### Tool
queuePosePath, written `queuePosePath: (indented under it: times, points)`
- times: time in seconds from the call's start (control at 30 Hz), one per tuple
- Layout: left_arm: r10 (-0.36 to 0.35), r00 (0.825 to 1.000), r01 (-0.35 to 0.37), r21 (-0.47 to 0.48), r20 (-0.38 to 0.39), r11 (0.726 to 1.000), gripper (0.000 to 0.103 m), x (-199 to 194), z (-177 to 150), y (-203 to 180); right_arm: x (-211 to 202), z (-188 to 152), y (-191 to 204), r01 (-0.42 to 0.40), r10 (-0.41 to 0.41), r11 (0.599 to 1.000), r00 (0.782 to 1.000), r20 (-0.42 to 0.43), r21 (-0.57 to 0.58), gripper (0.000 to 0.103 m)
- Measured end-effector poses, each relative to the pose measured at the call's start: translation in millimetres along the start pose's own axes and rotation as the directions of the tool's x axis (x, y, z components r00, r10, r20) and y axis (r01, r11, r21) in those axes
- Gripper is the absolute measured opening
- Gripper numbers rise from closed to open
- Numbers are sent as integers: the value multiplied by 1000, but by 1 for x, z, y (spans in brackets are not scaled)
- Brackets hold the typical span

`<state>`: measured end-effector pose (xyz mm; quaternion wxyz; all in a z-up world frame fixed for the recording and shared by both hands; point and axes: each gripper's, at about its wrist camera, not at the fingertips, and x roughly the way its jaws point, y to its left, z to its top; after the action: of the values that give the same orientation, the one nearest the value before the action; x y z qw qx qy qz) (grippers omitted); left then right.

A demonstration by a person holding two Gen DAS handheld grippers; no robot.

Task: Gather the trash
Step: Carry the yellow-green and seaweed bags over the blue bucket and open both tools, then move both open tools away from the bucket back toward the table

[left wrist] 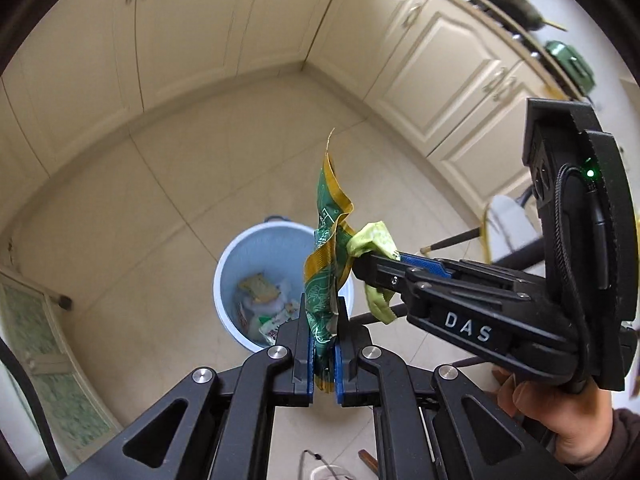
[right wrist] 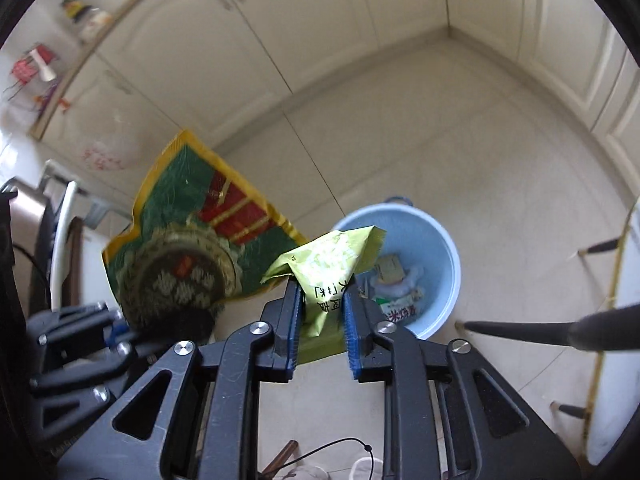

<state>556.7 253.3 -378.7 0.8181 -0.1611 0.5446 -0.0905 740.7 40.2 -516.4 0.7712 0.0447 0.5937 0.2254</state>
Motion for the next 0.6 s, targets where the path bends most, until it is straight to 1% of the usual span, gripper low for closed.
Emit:
queuePosePath:
  times: [0.03,0.1,0.13,0.2,0.27,0.33,0.4,0.43,0.5,0.53,0.6]
  points:
    - [6,1000,-6,-4,-6,1000,3,6,4,3,8,2,-4,3,-3,1000,1000,-3,12,29]
    - [6,999,-6,-13,-33,1000,3,14,6,7,20,6,-11,18,-18,1000,1000,-10,8,34]
    - [-4,999,4,-17,-47,1000,4,20,10,11,25,7,-15,16,-15,1000,1000,-14,15,46]
    - [5,998,-6,-18,-61,1000,4,27,11,15,32,8,-22,-10,10,999,1000,-13,44,61]
    - [13,997,-14,-18,-77,1000,4,40,24,11,37,10,-28,-5,6,999,1000,-20,53,61]
    - [15,995,-18,-25,-94,1000,4,51,29,10,39,11,-32,-1,3,998,1000,-30,60,63]
    - [12,994,-16,-39,-105,999,7,55,34,13,39,8,-39,1,1,997,1000,-29,76,64]
    - [14,993,-20,-45,-113,999,8,63,44,15,40,8,-39,-1,4,997,1000,-29,81,64]
    - [27,990,-34,-53,-136,998,15,70,52,17,36,6,-45,12,-9,995,999,-32,96,65]
    - [40,989,-48,-57,-142,997,19,78,61,13,38,8,-45,15,-12,995,999,-31,103,65]
    - [57,990,-65,-60,-131,996,23,81,70,7,36,11,-47,25,-22,994,999,-27,108,65]
